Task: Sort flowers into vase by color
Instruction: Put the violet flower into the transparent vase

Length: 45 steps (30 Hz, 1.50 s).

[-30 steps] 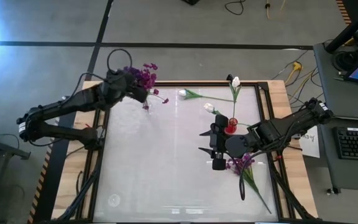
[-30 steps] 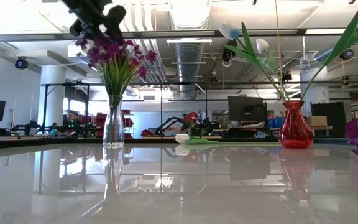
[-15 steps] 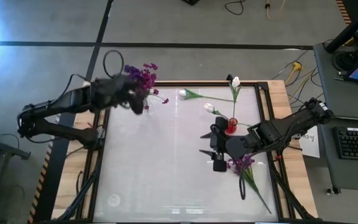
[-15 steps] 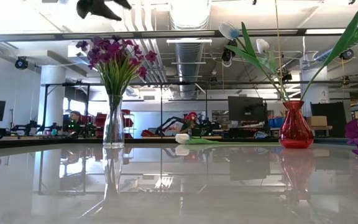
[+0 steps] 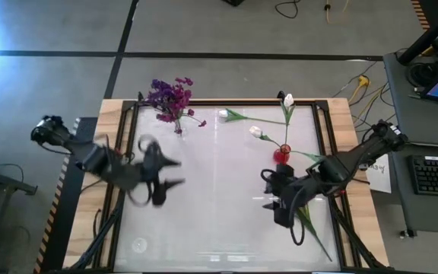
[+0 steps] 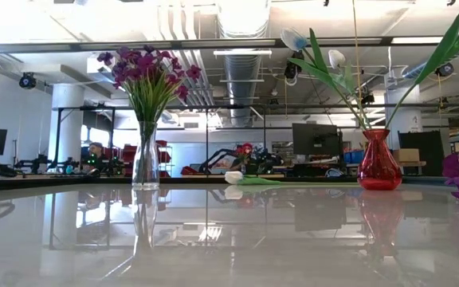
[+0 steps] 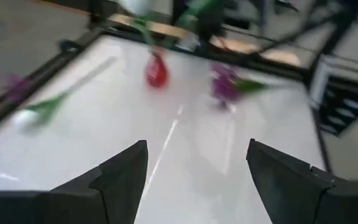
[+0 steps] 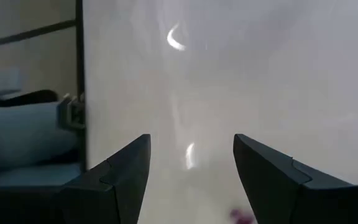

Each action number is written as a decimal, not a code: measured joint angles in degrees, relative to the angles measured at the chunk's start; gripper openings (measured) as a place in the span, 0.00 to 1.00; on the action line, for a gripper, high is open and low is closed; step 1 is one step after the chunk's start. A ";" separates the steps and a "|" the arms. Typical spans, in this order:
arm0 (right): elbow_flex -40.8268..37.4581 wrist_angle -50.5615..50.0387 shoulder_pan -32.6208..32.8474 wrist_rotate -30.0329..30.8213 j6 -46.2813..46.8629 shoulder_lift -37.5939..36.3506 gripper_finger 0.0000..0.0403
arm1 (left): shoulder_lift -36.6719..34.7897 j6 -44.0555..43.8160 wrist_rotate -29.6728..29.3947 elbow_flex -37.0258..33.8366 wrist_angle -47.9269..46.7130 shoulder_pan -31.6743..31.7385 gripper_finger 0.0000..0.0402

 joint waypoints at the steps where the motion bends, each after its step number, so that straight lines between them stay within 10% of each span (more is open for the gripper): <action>1: 0.00 -0.75 0.68 -0.86 2.68 0.00 0.55 | 0.96 -0.83 -0.93 -0.63 0.52 -2.56 0.65; 14: -3.55 -6.08 13.64 -4.71 33.39 -0.04 0.55 | 18.70 -1.38 -3.54 -2.51 17.48 -15.28 0.65; 27: -16.51 -8.96 21.11 -10.14 55.78 -0.07 0.55 | 29.02 14.42 -3.26 -2.51 35.79 -12.39 0.65; 45: -36.19 5.74 21.69 -13.06 65.06 -0.07 0.72 | 31.74 18.14 -3.27 -2.51 35.79 -3.24 0.65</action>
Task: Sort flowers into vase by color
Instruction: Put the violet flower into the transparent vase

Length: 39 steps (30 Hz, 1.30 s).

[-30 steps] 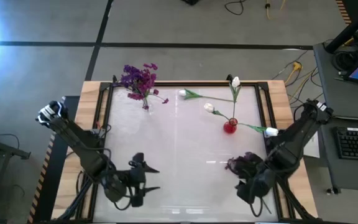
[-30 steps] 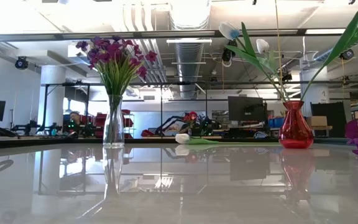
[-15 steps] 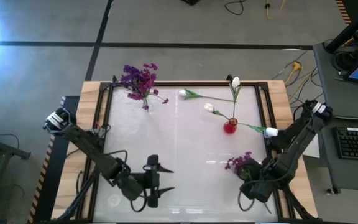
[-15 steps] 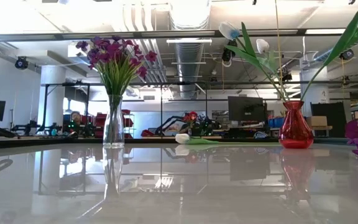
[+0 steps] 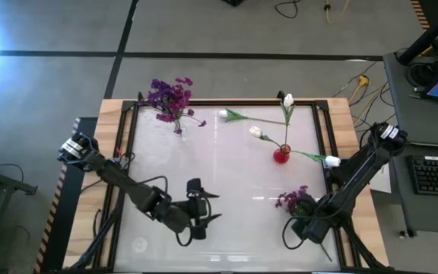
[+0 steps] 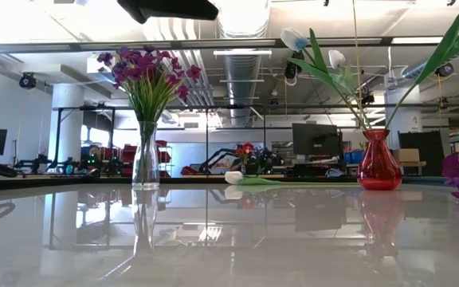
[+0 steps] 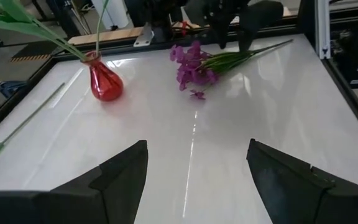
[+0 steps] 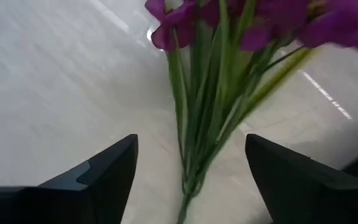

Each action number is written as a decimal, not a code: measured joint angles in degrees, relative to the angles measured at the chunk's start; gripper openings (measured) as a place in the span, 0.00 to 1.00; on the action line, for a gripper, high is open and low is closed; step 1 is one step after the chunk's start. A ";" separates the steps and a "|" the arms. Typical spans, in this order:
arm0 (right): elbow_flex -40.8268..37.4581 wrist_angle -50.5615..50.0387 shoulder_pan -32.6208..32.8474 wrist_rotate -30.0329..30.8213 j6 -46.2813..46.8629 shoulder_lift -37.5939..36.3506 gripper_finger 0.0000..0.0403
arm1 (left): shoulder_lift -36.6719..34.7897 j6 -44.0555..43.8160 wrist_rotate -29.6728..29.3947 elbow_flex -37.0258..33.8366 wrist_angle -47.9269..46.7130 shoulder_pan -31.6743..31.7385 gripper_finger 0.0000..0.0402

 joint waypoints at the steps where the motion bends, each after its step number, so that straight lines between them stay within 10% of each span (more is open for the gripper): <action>1: -1.08 1.76 0.23 0.00 0.65 0.00 0.73 | 0.04 0.04 -0.02 0.00 0.00 0.15 0.65; 14: -9.25 8.62 2.60 1.01 4.17 -0.02 0.69 | 0.04 0.22 -0.42 0.00 0.36 0.81 0.65; 31: -9.34 8.32 2.55 5.11 -1.58 0.04 0.13 | -0.50 0.98 -3.05 0.00 2.41 0.81 0.65; 39: -3.46 8.81 2.51 8.94 -9.25 0.04 0.04 | -8.80 12.12 -5.38 0.00 1.90 0.79 0.65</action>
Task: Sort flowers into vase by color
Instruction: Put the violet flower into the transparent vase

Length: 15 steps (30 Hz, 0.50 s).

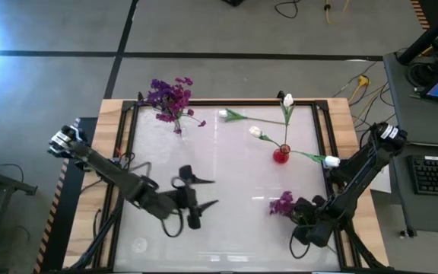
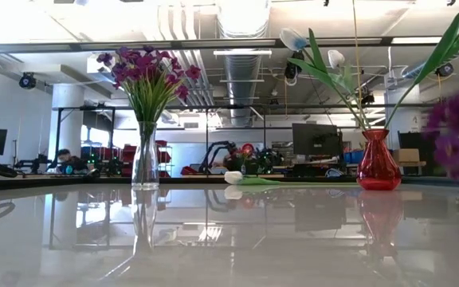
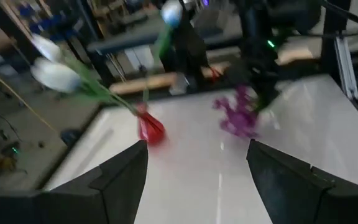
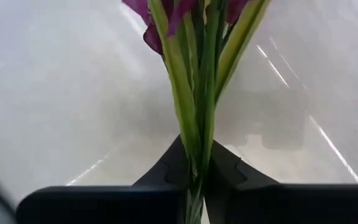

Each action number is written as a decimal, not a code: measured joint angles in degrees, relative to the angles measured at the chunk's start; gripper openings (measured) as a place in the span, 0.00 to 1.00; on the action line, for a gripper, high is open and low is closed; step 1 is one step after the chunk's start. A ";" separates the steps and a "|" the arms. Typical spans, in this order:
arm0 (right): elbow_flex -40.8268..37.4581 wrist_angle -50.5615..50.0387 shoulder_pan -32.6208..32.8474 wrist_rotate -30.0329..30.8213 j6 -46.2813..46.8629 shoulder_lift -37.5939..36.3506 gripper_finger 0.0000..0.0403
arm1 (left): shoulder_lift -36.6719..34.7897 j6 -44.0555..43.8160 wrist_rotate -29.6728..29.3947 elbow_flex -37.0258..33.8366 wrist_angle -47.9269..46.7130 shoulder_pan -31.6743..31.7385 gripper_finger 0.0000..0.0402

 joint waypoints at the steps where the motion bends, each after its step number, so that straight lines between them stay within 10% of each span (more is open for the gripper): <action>1: 1.05 0.06 0.00 0.87 -1.41 0.00 0.05 | -1.77 1.40 -0.62 0.00 -0.37 0.00 0.65; 15: 13.92 16.02 -12.67 23.91 -46.73 0.00 0.05 | -24.27 9.19 -8.53 -0.35 -15.24 1.52 0.65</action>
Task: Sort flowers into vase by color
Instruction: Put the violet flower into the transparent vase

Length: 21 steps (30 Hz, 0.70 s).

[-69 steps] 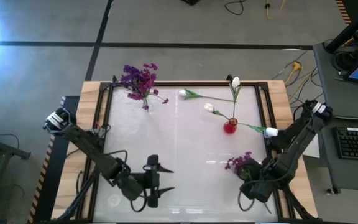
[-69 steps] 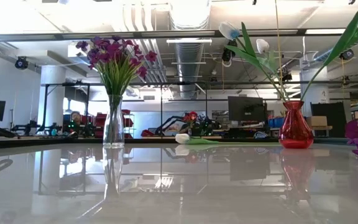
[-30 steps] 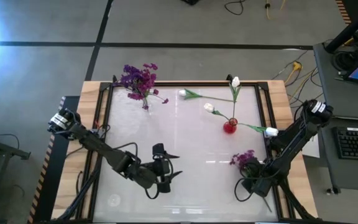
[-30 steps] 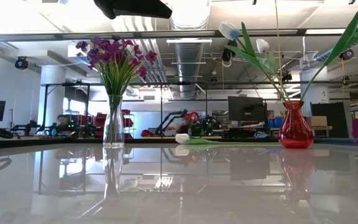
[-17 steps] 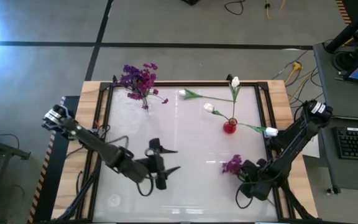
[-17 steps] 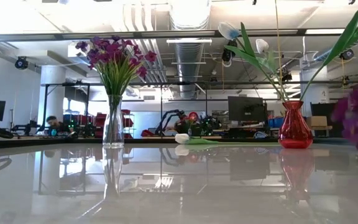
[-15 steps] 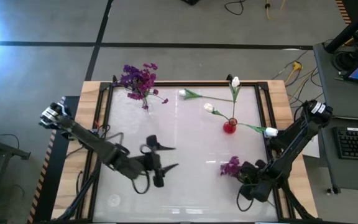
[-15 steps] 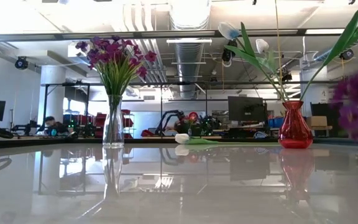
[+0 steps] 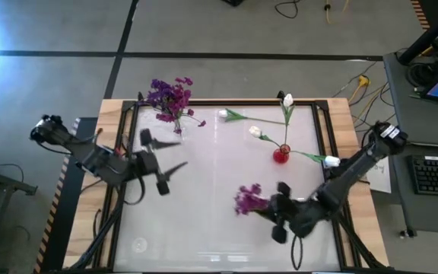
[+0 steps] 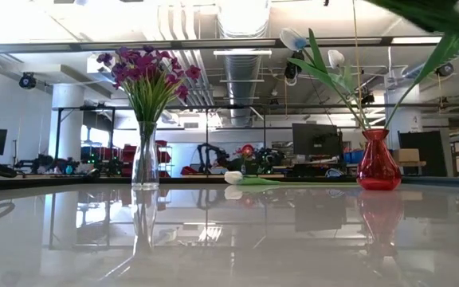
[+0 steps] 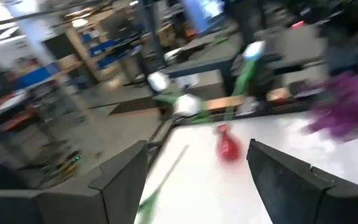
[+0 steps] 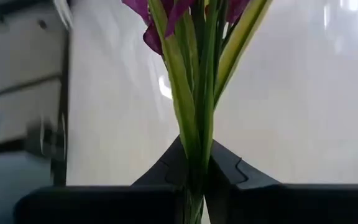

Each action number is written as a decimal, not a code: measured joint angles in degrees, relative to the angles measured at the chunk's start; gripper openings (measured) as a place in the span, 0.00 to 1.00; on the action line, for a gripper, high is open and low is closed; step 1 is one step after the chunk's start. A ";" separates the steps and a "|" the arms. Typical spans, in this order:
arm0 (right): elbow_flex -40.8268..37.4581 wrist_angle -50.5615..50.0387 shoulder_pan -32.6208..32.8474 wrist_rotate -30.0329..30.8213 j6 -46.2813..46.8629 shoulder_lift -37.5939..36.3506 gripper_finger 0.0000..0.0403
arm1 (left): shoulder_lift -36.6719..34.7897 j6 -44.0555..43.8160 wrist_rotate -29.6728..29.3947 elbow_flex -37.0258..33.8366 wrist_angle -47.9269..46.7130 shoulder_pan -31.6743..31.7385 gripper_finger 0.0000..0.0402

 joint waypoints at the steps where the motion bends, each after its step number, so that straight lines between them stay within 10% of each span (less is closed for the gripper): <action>1: 0.31 3.71 -1.97 0.13 -5.11 -0.02 0.05 | -1.18 -0.01 -1.26 -0.20 -1.64 0.26 0.65; 11: -1.41 45.12 -20.29 0.31 -47.39 0.21 0.05 | -12.16 2.34 -10.04 -3.90 -9.75 4.56 0.65; 21: -1.51 63.12 -28.70 -4.17 -56.84 5.96 0.05 | -19.75 -14.80 -11.18 -15.68 -9.99 4.87 0.65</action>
